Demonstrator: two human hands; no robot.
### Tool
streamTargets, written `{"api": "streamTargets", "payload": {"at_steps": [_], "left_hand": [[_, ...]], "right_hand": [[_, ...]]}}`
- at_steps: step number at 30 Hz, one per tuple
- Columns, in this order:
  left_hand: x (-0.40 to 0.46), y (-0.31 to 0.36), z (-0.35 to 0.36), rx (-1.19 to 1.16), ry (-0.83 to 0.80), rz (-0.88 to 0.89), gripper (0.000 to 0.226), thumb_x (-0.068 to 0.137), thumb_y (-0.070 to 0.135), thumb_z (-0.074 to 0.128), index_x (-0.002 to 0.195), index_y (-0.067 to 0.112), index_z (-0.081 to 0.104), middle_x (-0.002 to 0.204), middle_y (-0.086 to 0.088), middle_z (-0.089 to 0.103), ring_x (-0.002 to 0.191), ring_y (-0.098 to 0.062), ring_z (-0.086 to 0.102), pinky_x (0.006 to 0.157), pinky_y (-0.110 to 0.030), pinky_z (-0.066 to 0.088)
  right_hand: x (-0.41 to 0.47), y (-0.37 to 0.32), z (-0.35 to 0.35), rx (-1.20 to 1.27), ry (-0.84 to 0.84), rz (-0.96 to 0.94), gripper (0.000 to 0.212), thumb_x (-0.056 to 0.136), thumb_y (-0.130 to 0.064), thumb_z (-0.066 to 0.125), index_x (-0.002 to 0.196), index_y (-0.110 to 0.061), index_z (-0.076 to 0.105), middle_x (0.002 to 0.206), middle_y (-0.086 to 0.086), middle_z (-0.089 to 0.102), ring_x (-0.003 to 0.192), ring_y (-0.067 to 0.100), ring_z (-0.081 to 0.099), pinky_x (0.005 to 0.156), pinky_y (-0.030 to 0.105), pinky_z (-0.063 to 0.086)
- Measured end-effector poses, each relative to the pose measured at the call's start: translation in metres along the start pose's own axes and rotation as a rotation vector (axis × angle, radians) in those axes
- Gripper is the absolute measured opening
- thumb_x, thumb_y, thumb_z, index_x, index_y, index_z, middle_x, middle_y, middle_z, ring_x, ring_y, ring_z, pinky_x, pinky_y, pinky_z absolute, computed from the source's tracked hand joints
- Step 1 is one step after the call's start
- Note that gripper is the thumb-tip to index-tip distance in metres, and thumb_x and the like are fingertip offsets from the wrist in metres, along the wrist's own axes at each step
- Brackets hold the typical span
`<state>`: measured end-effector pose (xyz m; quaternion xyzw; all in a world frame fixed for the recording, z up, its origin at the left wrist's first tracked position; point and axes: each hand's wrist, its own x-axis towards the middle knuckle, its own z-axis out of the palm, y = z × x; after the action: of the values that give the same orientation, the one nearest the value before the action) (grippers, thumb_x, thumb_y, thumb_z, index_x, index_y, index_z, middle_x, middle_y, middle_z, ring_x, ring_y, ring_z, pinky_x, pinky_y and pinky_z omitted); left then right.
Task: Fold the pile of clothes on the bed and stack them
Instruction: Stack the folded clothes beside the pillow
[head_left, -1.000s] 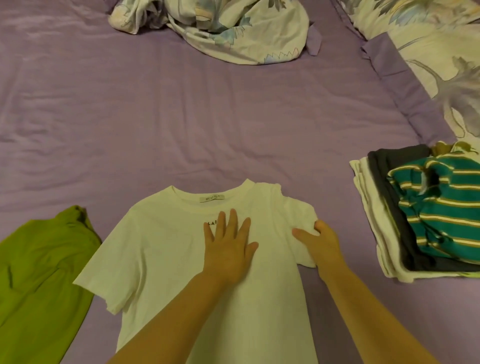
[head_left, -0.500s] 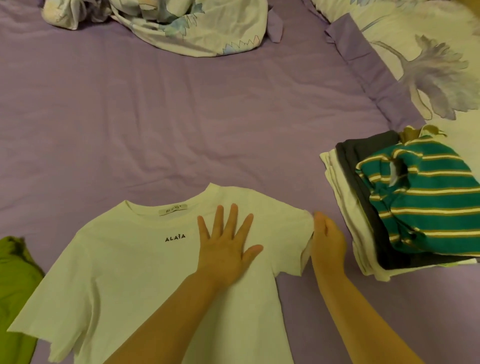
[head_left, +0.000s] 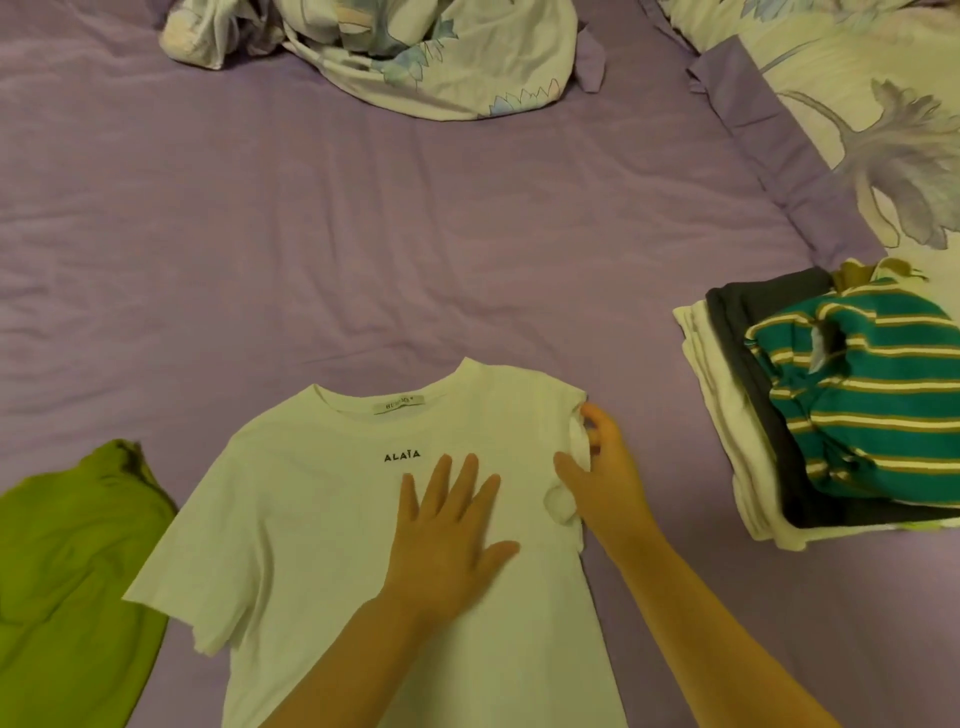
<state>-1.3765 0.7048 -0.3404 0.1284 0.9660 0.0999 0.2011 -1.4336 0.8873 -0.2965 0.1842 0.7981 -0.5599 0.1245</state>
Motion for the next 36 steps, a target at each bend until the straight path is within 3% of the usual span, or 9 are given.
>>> {"api": "streamTargets", "payload": {"at_steps": [5,9,11,16,20,25,30,34,36], "left_hand": [[-0.072,-0.034,-0.006,0.054,0.024,-0.118,0.058,0.094,0.057,0.027,0.137,0.026,0.052,0.146,-0.003,0.045,0.133,-0.033,0.043,0.109,-0.051,0.015],[-0.105,-0.072,-0.013,-0.022,0.18,-0.209,0.041,0.093,0.041,0.046,0.121,0.02,0.067,0.131,-0.005,0.06,0.122,-0.033,0.055,0.105,-0.056,0.034],[-0.113,-0.096,-0.022,-0.076,0.275,-0.239,0.029,0.086,0.029,0.057,0.107,0.015,0.072,0.116,-0.008,0.068,0.111,-0.036,0.062,0.096,-0.058,0.043],[-0.123,-0.155,-0.044,-0.065,0.418,-0.371,0.032,0.075,0.0,0.069,0.106,0.007,0.071,0.112,-0.017,0.067,0.102,-0.041,0.063,0.082,-0.049,0.054],[-0.128,-0.196,-0.054,-0.212,0.284,-0.733,0.04,0.093,0.03,0.053,0.131,0.018,0.051,0.126,-0.009,0.052,0.114,-0.03,0.048,0.086,-0.038,0.041],[-0.137,-0.219,-0.054,-0.222,0.212,-0.719,0.018,0.089,0.032,0.06,0.1,0.019,0.063,0.107,-0.003,0.057,0.105,-0.026,0.048,0.081,-0.035,0.04],[-0.133,-0.249,-0.071,-1.15,0.473,-0.81,0.023,0.093,0.019,0.058,0.074,0.018,0.045,0.069,0.001,0.048,0.062,-0.016,0.043,0.053,-0.027,0.033],[-0.133,-0.254,-0.076,-1.239,0.485,-0.822,0.014,0.093,0.021,0.059,0.09,0.011,0.049,0.091,-0.013,0.06,0.085,-0.032,0.059,0.075,-0.043,0.052],[-0.138,-0.249,-0.07,-1.329,0.44,-0.785,0.031,0.088,0.025,0.068,0.106,0.005,0.053,0.107,-0.016,0.063,0.095,-0.029,0.062,0.08,-0.043,0.053]], "right_hand": [[-0.011,0.0,0.035,-0.034,-0.227,0.098,0.058,0.093,-0.025,0.058,0.144,-0.023,0.03,0.135,-0.002,0.042,0.083,0.014,0.059,0.062,0.021,0.052],[-0.022,0.0,0.064,-0.367,-0.195,-0.017,0.053,0.097,-0.02,0.049,0.146,-0.02,0.03,0.145,0.001,0.035,0.094,0.018,0.059,0.09,0.035,0.05],[-0.037,-0.009,0.094,-0.454,-0.324,-0.12,0.052,0.097,-0.021,0.05,0.145,-0.021,0.033,0.142,-0.001,0.038,0.097,0.012,0.054,0.092,0.025,0.042],[-0.076,-0.02,0.169,-0.416,-0.563,-0.182,0.043,0.097,-0.016,0.052,0.138,-0.016,0.043,0.148,0.0,0.03,0.101,0.01,0.053,0.092,0.016,0.039],[-0.09,-0.021,0.217,-0.536,-0.583,-0.283,0.045,0.098,-0.022,0.049,0.142,-0.018,0.041,0.156,-0.001,0.019,0.139,0.017,0.03,0.114,0.031,0.027],[-0.098,-0.023,0.246,-0.713,-0.566,-0.341,0.046,0.101,-0.032,0.041,0.145,-0.025,0.034,0.157,-0.005,0.019,0.14,0.02,0.022,0.111,0.026,0.016],[-0.105,-0.017,0.261,-1.071,-0.501,-0.478,0.056,0.099,-0.05,0.029,0.151,-0.033,0.014,0.16,-0.007,0.005,0.147,0.018,0.002,0.117,0.037,0.005],[-0.104,-0.012,0.273,-1.139,-0.458,-0.496,0.06,0.097,-0.056,0.024,0.151,-0.035,0.006,0.16,-0.005,-0.002,0.147,0.02,-0.009,0.117,0.043,-0.005],[-0.1,-0.01,0.277,-1.149,-0.395,-0.452,0.059,0.097,-0.056,0.018,0.15,-0.038,0.0,0.161,-0.002,-0.005,0.147,0.023,-0.01,0.117,0.044,-0.005]]}}
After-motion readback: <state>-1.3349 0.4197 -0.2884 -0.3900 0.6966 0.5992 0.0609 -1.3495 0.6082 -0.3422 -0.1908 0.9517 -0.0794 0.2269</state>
